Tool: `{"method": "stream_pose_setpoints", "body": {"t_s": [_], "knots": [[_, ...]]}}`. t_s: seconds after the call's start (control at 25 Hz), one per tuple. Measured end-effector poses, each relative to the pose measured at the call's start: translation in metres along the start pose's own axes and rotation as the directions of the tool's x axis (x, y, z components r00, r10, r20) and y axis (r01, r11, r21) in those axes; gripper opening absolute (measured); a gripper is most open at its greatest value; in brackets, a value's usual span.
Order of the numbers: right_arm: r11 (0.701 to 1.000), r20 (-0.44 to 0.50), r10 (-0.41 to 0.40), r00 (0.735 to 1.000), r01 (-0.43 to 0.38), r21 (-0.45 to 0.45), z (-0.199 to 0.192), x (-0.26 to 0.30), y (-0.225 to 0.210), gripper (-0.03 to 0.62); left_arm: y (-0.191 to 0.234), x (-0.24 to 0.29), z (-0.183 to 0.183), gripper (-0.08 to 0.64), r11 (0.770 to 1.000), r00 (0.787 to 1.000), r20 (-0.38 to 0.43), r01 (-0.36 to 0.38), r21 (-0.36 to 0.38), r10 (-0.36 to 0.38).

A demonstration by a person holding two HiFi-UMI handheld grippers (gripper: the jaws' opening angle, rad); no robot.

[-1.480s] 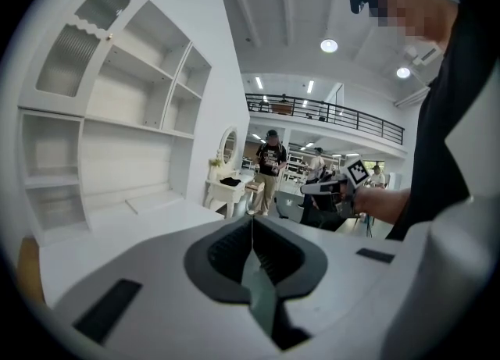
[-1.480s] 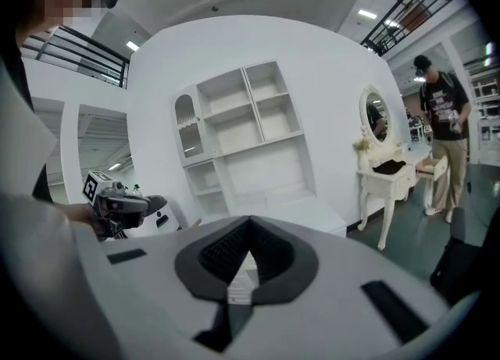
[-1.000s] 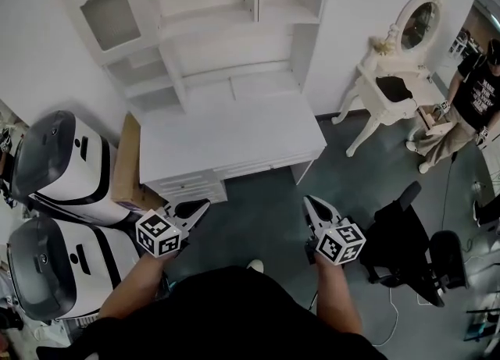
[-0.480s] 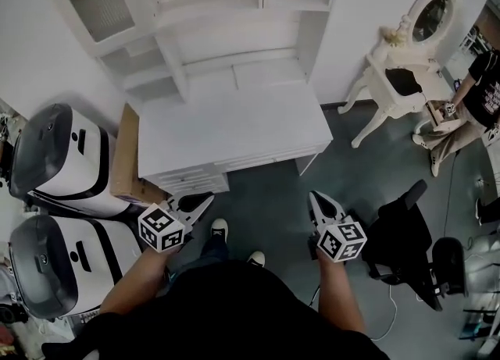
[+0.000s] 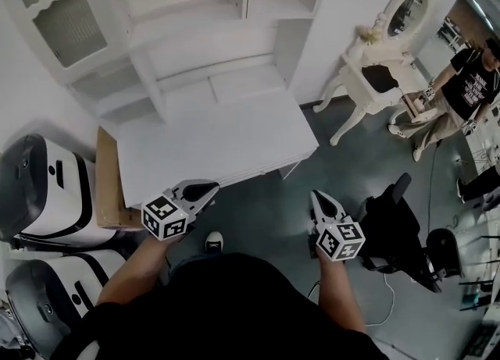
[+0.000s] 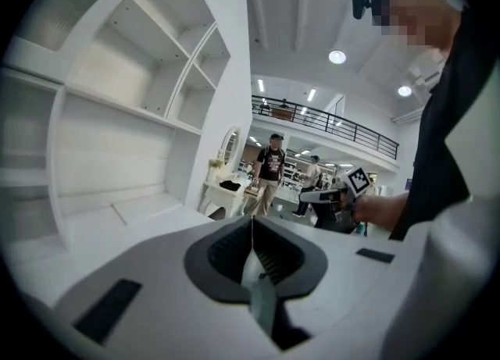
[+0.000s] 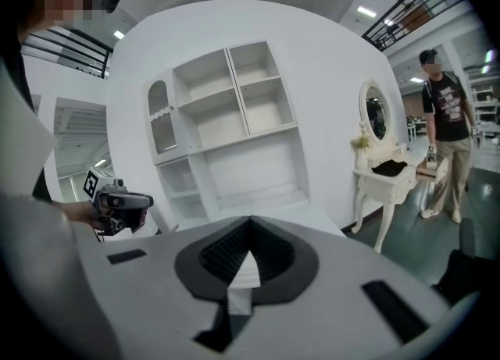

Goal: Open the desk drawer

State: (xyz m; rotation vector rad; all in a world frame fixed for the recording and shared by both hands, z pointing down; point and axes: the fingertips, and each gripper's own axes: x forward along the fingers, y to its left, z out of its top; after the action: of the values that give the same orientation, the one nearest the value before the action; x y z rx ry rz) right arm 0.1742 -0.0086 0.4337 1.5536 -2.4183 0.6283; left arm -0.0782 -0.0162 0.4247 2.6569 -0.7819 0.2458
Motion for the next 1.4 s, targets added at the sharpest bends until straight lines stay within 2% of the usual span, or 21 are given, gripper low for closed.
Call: {"method": "stream_pose_setpoints", "body": {"t_s": [0.32,0.48,0.6,0.84,1.08,1.24,1.4], "knots": [[0.993,-0.029,-0.115,0.993,0.116,0.027,0.014,0.048,0.019,0.002,0.074,0.008,0.020,0.012,0.998,0.998,-0.007,0.061,0.027,-0.061],[0.980,-0.061,-0.193,0.979,0.195,0.038,0.015,0.058,0.015,0.002,0.097,0.015,0.025,0.012,0.995,0.995,-0.007,0.098,0.032,-0.098],[0.974,-0.067,-0.221,0.973,0.224,0.041,0.017,0.064,0.020,0.002,0.110,0.017,0.024,0.012,0.992,0.993,-0.012,0.120,0.029,-0.119],[0.981,-0.071,-0.187,0.980,0.189,0.037,0.012,0.083,0.040,0.002,0.131,0.020,0.015,0.012,0.989,0.989,-0.033,0.144,0.021,-0.143],[0.983,-0.075,-0.173,0.982,0.177,0.042,0.011,0.095,0.030,0.002,0.137,0.021,0.021,0.012,0.992,0.992,-0.018,0.125,0.002,-0.125],[0.990,-0.086,-0.130,0.988,0.133,0.034,0.011,0.106,0.022,0.002,0.141,0.022,0.025,0.012,0.996,0.996,-0.013,0.087,0.009,-0.087],[0.996,-0.094,-0.085,0.992,0.088,0.031,0.013,0.114,0.004,0.002,0.147,0.023,0.036,0.012,1.000,1.000,0.017,0.013,0.009,-0.013]]}}
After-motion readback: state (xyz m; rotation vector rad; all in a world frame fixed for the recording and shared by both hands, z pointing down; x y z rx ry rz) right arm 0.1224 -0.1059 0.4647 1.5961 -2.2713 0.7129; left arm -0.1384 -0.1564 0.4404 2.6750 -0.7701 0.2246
